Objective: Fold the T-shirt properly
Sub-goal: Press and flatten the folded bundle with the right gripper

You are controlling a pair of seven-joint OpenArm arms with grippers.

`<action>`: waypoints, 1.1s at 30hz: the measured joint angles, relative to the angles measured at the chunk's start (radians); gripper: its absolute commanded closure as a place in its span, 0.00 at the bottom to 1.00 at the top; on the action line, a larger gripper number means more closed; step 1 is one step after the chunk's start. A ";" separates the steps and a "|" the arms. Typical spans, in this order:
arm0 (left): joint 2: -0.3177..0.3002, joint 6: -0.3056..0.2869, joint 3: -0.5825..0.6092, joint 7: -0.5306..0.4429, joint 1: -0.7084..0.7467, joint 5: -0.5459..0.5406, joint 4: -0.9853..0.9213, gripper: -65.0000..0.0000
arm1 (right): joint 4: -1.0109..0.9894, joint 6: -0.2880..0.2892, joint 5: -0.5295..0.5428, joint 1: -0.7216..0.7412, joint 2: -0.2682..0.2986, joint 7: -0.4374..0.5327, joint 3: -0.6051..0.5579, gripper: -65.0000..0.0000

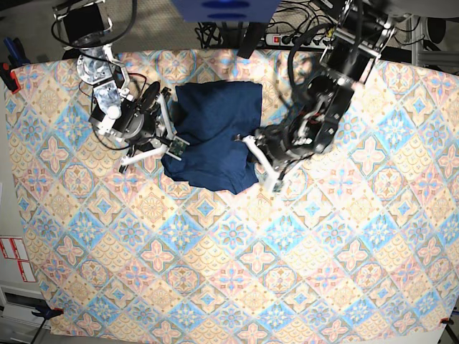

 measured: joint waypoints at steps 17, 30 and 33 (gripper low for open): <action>-0.079 0.021 -0.307 -0.008 0.497 0.015 0.430 0.79 | -0.193 0.004 0.007 0.133 -0.199 0.011 -0.154 1.00; -0.071 0.017 -0.297 -0.004 0.509 0.010 0.444 0.79 | -0.538 0.004 0.010 0.251 -0.218 0.211 -0.159 1.00; -0.068 0.017 -0.296 -0.003 0.510 0.007 0.445 0.79 | -0.594 -0.007 0.008 0.259 -0.256 0.242 -0.159 1.00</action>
